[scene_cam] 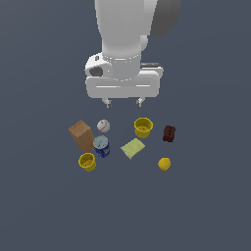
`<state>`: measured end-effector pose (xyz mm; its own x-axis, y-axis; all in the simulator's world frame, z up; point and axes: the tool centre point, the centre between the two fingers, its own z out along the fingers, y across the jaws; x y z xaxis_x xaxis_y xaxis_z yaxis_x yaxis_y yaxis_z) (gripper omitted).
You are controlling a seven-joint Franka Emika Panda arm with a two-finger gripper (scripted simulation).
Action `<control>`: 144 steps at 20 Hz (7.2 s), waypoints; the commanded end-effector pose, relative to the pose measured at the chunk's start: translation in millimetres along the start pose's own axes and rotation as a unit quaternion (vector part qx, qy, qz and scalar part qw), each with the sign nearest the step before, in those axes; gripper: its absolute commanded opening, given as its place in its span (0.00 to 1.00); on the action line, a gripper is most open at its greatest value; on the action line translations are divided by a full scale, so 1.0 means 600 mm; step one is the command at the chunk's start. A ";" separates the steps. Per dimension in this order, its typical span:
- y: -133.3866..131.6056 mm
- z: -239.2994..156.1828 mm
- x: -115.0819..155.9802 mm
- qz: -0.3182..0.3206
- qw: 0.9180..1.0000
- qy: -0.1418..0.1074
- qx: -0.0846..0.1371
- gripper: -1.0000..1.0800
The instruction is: Pick up a designated object from a clutter of objects.
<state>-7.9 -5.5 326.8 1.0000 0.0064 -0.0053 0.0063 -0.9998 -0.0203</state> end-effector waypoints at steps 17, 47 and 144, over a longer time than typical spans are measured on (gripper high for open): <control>0.051 0.007 -0.010 0.005 1.000 -0.007 -0.010 0.96; 0.186 0.325 -0.171 -0.122 0.992 0.000 -0.008 0.96; 0.336 -0.055 -0.166 -0.149 0.989 0.001 -0.011 0.00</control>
<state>-108.2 -205.1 342.9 0.9537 0.3008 -0.0007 0.3008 -0.9537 0.0002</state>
